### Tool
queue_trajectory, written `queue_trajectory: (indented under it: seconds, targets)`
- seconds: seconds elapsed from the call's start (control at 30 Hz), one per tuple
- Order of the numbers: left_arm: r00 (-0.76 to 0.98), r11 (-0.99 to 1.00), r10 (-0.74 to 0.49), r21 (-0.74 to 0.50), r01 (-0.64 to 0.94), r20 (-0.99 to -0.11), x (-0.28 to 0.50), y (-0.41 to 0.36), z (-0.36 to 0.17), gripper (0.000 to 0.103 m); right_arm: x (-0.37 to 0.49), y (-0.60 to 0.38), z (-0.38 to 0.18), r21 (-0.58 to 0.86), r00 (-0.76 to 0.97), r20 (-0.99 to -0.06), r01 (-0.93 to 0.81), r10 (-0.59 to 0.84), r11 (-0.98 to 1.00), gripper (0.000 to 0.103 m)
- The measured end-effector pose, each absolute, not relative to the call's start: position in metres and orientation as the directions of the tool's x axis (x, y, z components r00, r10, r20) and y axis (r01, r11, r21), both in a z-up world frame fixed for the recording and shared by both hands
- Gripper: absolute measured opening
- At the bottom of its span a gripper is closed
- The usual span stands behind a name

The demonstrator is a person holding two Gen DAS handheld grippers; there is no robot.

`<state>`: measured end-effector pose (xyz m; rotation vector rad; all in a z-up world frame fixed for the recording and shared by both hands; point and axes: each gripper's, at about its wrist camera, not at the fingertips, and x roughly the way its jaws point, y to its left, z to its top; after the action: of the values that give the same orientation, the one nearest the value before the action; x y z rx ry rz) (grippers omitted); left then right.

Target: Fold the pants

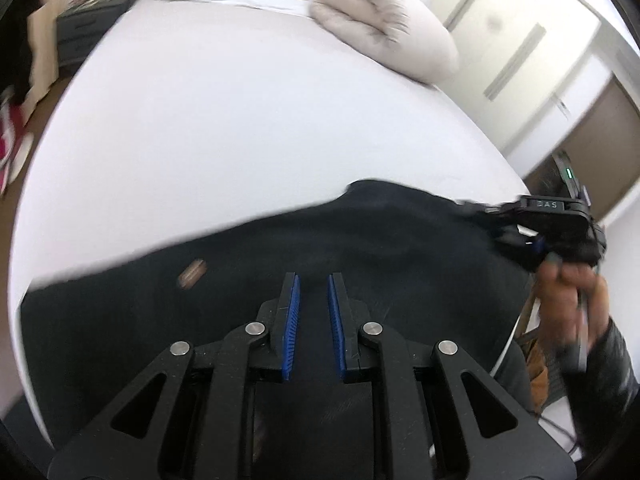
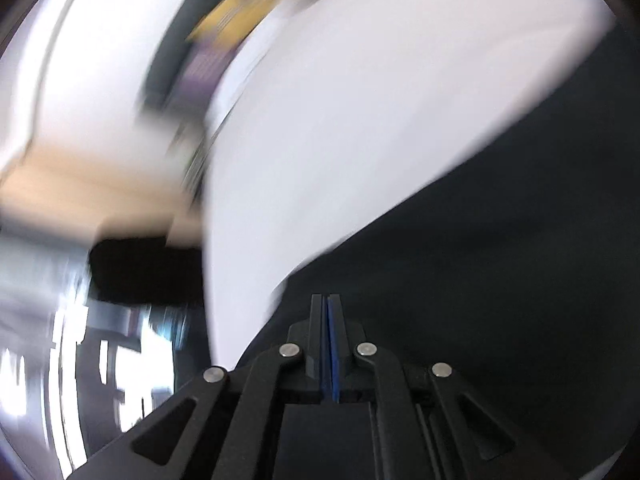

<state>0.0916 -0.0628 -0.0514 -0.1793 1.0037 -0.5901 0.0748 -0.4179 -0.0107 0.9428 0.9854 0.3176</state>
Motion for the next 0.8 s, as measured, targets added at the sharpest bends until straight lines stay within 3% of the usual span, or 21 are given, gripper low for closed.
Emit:
queue_trajectory:
  seconds: [0.13,0.2,0.27,0.43,0.53,0.63,0.73,0.8]
  targets:
    - [0.346,0.859,-0.487,-0.369,0.355,-0.802,0.122,-0.083,-0.087,0.014,0.120,-0.359,-0.052,0.811,0.401,-0.579,0.190,0.710,0.554,0.005]
    - [0.319,0.843,-0.529,-0.442,0.308,-0.786,0.129,-0.070,-0.108,0.014,0.129,-0.381,-0.078,0.795,0.413,-0.606,0.293,0.679,0.531,0.002]
    - [0.321,0.819,-0.570,-0.492,0.296,-0.756,0.132,-0.059,-0.112,0.014,0.125,-0.422,-0.091,0.850,0.488,-0.527,0.314,0.696,0.423,0.000]
    - [0.319,0.818,-0.569,-0.484,0.309,-0.758,0.136,-0.055,-0.114,0.014,0.092,-0.561,-0.084,0.810,0.676,-0.582,0.430,0.452,0.399,0.000]
    - [0.322,0.827,-0.555,-0.468,0.311,-0.767,0.142,-0.063,-0.114,0.014,0.057,-0.650,-0.064,0.752,0.737,-0.643,0.557,0.208,0.352,0.000]
    - [0.357,0.869,-0.479,-0.375,0.323,-0.802,0.126,-0.076,-0.095,0.014,0.026,-0.669,-0.033,0.753,0.765,-0.630,0.557,0.137,0.351,0.005]
    - [0.361,0.847,-0.511,-0.385,0.366,-0.780,0.108,-0.097,-0.078,0.014,0.027,-0.606,-0.020,0.841,0.781,-0.514,0.377,0.355,0.387,0.005]
    - [0.338,0.837,-0.516,-0.377,0.397,-0.787,0.101,-0.111,-0.076,0.014,0.030,-0.538,-0.028,0.854,0.685,-0.501,0.291,0.529,0.432,0.005]
